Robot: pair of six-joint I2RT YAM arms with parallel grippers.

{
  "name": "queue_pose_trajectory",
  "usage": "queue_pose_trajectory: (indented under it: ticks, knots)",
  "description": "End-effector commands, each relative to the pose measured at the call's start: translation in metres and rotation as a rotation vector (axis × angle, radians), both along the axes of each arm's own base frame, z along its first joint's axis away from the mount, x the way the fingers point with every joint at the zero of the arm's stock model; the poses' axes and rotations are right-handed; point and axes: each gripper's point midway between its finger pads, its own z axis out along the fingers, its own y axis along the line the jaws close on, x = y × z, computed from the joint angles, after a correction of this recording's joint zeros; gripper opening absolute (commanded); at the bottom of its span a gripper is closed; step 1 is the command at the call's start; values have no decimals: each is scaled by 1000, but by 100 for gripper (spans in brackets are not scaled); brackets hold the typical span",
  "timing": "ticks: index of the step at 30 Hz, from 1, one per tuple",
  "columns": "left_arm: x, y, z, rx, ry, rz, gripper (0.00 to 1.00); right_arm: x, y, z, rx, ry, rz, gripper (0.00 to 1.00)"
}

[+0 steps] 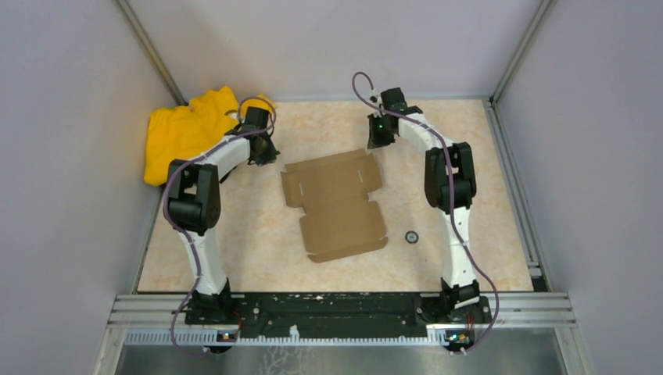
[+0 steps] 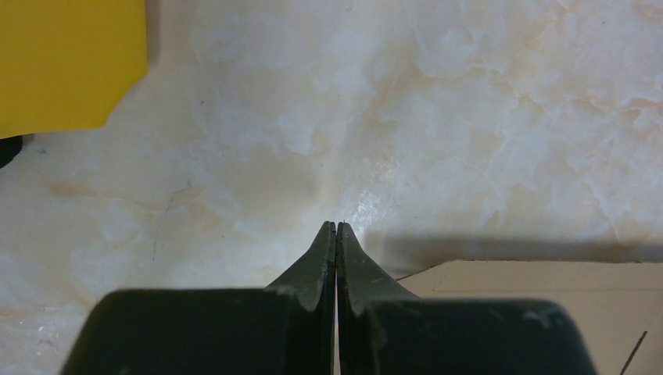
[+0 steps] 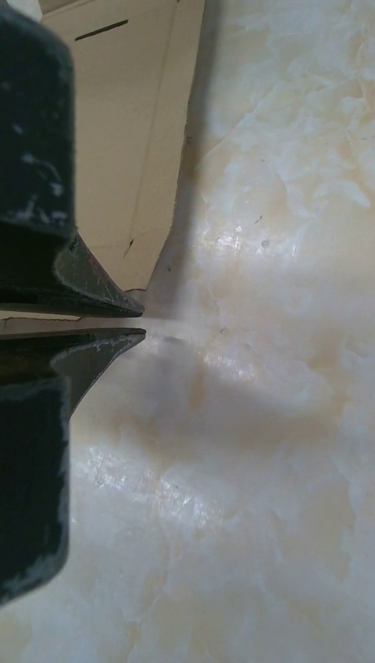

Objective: Fold the paper box

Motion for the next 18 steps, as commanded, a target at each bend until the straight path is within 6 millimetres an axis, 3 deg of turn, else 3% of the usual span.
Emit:
queue_pose_trajectory:
  ticks: [1, 8, 18]
  knots:
    - [0, 3, -13, 13, 25, 4, 1, 12, 18, 11, 39, -51, 24, 10]
    - [1, -2, -24, -7, 35, -7, 1, 6, 29, 6, 30, -43, 42, 10]
    - [-2, -15, -23, -33, 36, -38, 1, -2, 29, 8, 29, -49, 48, 9]
